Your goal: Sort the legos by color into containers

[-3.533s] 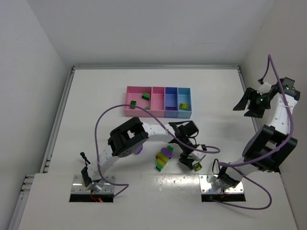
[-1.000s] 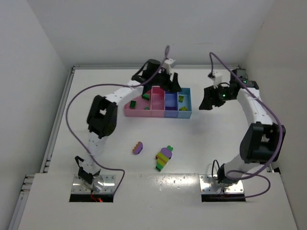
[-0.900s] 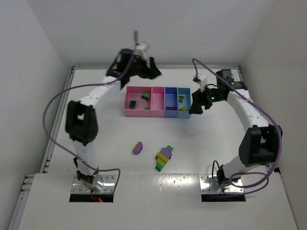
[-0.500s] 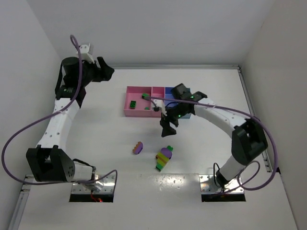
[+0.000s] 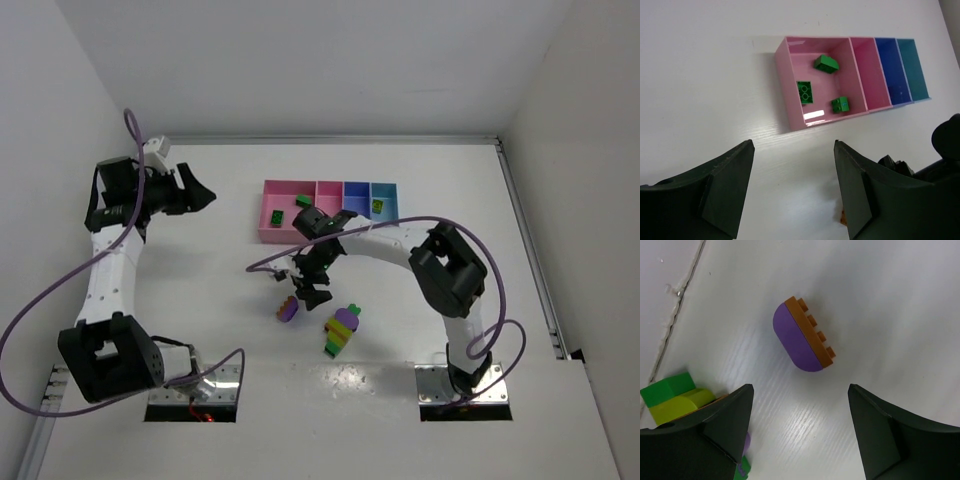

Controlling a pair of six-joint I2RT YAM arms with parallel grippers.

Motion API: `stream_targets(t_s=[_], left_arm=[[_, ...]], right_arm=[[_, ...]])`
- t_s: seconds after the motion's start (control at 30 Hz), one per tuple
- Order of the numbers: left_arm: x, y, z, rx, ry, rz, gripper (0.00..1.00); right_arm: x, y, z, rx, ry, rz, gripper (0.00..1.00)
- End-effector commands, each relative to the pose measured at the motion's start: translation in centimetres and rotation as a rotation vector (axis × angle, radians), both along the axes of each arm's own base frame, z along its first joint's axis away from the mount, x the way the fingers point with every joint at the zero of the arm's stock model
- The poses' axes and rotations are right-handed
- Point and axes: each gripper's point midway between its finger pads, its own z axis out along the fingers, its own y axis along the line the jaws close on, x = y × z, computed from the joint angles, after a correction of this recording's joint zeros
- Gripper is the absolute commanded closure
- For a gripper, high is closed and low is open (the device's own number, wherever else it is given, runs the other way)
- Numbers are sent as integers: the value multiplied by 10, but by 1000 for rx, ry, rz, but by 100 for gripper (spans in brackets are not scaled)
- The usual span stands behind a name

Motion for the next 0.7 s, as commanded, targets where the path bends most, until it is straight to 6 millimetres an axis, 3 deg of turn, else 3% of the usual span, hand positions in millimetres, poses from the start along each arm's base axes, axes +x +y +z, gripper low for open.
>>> stream_targets(t_s=[0.0,0.23,0.67], left_arm=[[-22,-1,5,-5,-28,-50,29],[-40,14,-2,3,-21,-3,29],[-72,15,-5,-13,3,42,29]], right_arm=[[9,24,13,94,-110,97,23],[-5,26,3,88,-140,207,23],[-21,32,-14,75,-134,287,23]])
